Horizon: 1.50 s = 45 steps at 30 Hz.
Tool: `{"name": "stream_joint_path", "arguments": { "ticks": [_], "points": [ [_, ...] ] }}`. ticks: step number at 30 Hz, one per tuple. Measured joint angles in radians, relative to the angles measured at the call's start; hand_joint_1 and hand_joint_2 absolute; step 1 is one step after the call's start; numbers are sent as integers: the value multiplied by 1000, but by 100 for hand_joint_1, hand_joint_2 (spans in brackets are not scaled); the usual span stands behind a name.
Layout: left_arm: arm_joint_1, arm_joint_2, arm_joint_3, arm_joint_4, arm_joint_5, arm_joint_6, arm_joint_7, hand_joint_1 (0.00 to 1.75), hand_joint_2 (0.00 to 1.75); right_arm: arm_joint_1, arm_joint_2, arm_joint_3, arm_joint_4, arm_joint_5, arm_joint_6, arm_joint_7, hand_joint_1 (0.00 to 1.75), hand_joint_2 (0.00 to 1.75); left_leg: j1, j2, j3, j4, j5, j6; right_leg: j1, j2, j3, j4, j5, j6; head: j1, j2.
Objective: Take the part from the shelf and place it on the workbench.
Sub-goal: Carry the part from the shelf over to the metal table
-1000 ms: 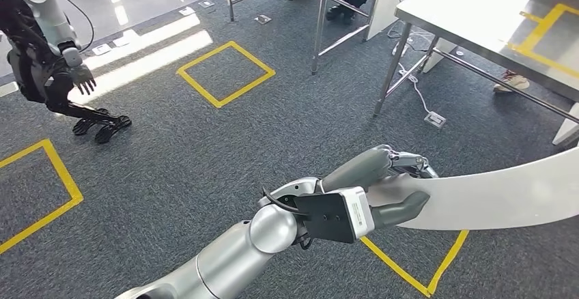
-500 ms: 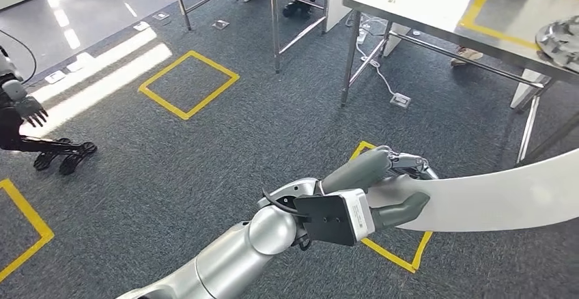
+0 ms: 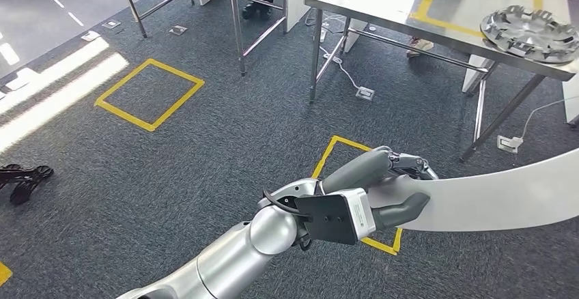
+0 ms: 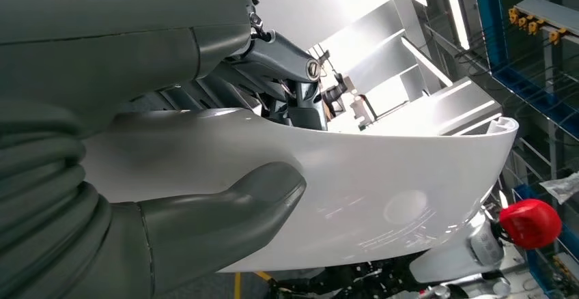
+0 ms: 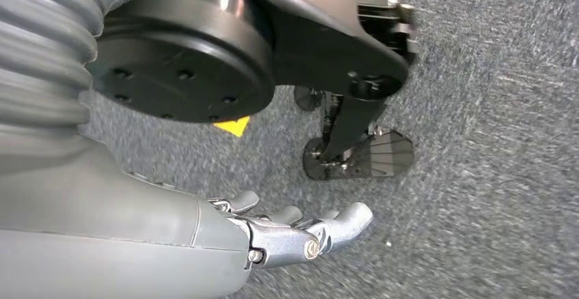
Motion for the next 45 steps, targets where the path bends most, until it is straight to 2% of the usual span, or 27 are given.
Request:
{"name": "stream_joint_path", "arguments": {
  "ticks": [2, 3, 4, 5, 7, 9, 11, 13, 15, 17, 18, 19, 20, 22, 24, 26, 27, 29, 31, 33, 34, 35, 38, 39, 41, 43, 45],
  "points": [
    [4, 0, 0, 0, 0, -2, 3, 175, 175, 1, 0, 0, 0, 0, 0, 6, 0, 175, -3, 28, -1, 0, -2, 3, 0, -10, -51, 109, -41, 4, 1, 0],
    [7, 0, -1, -1, 0, -2, 4, 175, 175, 2, 0, 0, 0, -1, 0, 6, 0, 175, -4, 41, -1, 0, -2, 3, 0, -11, -53, 118, -36, 4, 1, 0],
    [8, 0, -1, -2, 0, -2, 5, 175, 175, 4, 0, 0, 0, -1, 0, 6, 0, 175, -5, 54, -1, 1, -4, 2, 0, -15, -34, 86, -14, 4, 1, 0],
    [8, 0, -1, -3, 0, -2, 6, 175, 175, 5, 0, 0, 0, -2, 0, 7, 0, 175, -5, 65, 0, 1, -5, 1, 0, -27, 3, 21, 17, 3, 2, 0],
    [8, 0, -2, -6, 4, -3, 8, 175, 175, 3, 0, -1, 0, -4, 0, 12, 0, 175, -10, 83, 2, 3, -9, -6, 6, -65, 72, -106, 58, -7, 2, 0],
    [7, 0, -4, -8, 10, -3, 8, 175, 175, 2, 1, -1, 0, -6, 0, 17, 0, 175, -14, 97, 5, 3, -12, -17, 13, -81, 91, -148, 65, -22, 2, 0],
    [5, 0, -7, -9, 16, -3, 8, 175, 175, 4, 1, -1, 0, -6, 0, 18, 0, 175, -12, 108, 8, 1, -14, -29, 12, -61, 89, -152, 70, -34, 2, 0],
    [2, 0, -11, -11, 22, -3, 7, 175, 175, 6, 1, -2, 0, -6, -1, 16, 0, 175, -8, 76, -2, 30, -36, -41, 7, -42, 91, -158, 76, -46, 1, 0],
    [-1, 1, -13, -11, 26, -2, 7, 175, 175, 4, 0, -2, 0, -5, -2, 14, 0, 175, -4, 25, -47, 134, -92, -48, 3, -21, 91, -161, 79, -53, -2, 0],
    [0, 2, -14, -7, 26, 0, 8, 175, 175, 3, 0, -2, 0, -2, -2, 12, 0, 175, -3, 6, -104, 251, -137, -50, 4, 3, 90, -159, 79, -54, -4, 0],
    [1, 2, -14, -6, 26, 0, 8, 175, 175, 3, 0, -2, 0, 0, -2, 12, 0, 175, -3, 4, -115, 272, -135, -49, 4, 15, 90, -158, 79, -54, -4, 0],
    [1, 2, -14, -6, 26, 1, 8, 175, 175, 3, 0, -2, 0, 3, -2, 11, 0, 175, -3, 2, -107, 252, -112, -47, 4, 29, 89, -157, 79, -54, -5, 0],
    [1, 2, -14, -6, 24, 2, 8, 175, 175, 3, 0, -1, 0, 7, -2, 10, 0, 175, -2, -4, -83, 198, -77, -44, 3, 42, 89, -155, 79, -53, -5, 0],
    [1, 2, -14, -10, 20, 5, 8, 175, 175, 1, 1, -1, 0, 13, -3, 9, 0, 175, 0, -44, -24, 67, -22, -39, 3, 66, 86, -150, 79, -46, -6, 0],
    [1, 2, -14, -14, 16, 7, 8, 175, 175, -1, 1, -1, 0, 15, -3, 9, 0, 175, -3, -71, 0, 9, -8, -33, 1, 83, 80, -149, 82, -33, -6, 0],
    [1, 1, -15, -18, 12, 8, 8, 175, 175, 0, 0, -1, 0, 15, -2, 10, 0, 175, -5, -56, 1, 5, -3, -22, -2, 95, 76, -153, 87, -19, -7, 0],
    [0, 0, -15, -20, 11, 8, 8, 175, 175, 1, 0, -1, 0, 16, -2, 10, 0, 175, -4, -46, 3, 1, 0, -16, -3, 87, 74, -151, 86, -14, -7, 0],
    [0, 0, -15, -23, 10, 8, 9, 175, 175, 1, 0, -1, 0, 15, 0, 10, 0, 175, -1, -22, 5, -7, 6, -4, 1, 38, 47, -98, 53, -9, -2, 0],
    [2, 0, -15, -25, 9, 8, 10, 175, 175, 0, 0, -1, 0, 15, 0, 10, 0, 175, -3, 4, 4, -8, 6, 3, 3, -5, -12, 26, -12, -3, 2, 0],
    [7, 0, -15, -25, 9, 8, 12, 175, 175, 2, 0, -1, 0, 14, 0, 9, 0, 175, -5, 31, 3, -8, 4, 4, 2, -11, -55, 118, -43, 1, 3, 0],
    [8, 0, -15, -25, 9, 8, 12, 175, 175, 3, 0, -1, 0, 13, 0, 9, 0, 175, -5, 44, 2, -8, 3, 4, 2, -13, -51, 114, -32, 2, 3, 0],
    [9, 0, -15, -25, 9, 8, 12, 175, 175, 5, 0, -1, 0, 12, 0, 9, 0, 175, -5, 55, 3, -7, 2, 2, 2, -18, -27, 72, -7, 2, 3, 0],
    [9, 0, -15, -27, 9, 8, 12, 175, 175, 3, 0, -1, 0, 10, 0, 5, 0, 175, -10, 82, 5, -3, -6, -10, 8, -69, 80, -120, 63, -7, 4, 0],
    [9, 0, -15, -28, 8, 8, 12, 175, 175, 2, 0, -1, 0, 9, 0, 0, 0, 175, -13, 88, 7, -3, -8, -15, 10, -79, 94, -148, 69, -14, 4, 0],
    [9, 0, -16, -29, 6, 8, 12, 175, 175, 3, 0, -1, 0, 3, 0, -12, 0, 175, -14, 98, 11, -5, -11, -26, 13, -68, 94, -154, 69, -29, 3, 0],
    [9, 0, -16, -33, 1, 9, 11, 175, 175, 4, 0, -2, 0, -5, -1, -17, 0, 175, -11, 84, 9, 10, -23, -39, 8, -56, 96, -159, 72, -40, 4, 0],
    [9, 1, -16, -36, -4, 11, 11, 175, 175, 3, 0, -3, 0, -13, -1, -16, 0, 175, -6, 40, -27, 93, -71, -48, 3, -46, 98, -162, 74, -50, 2, 0]
  ]
}}
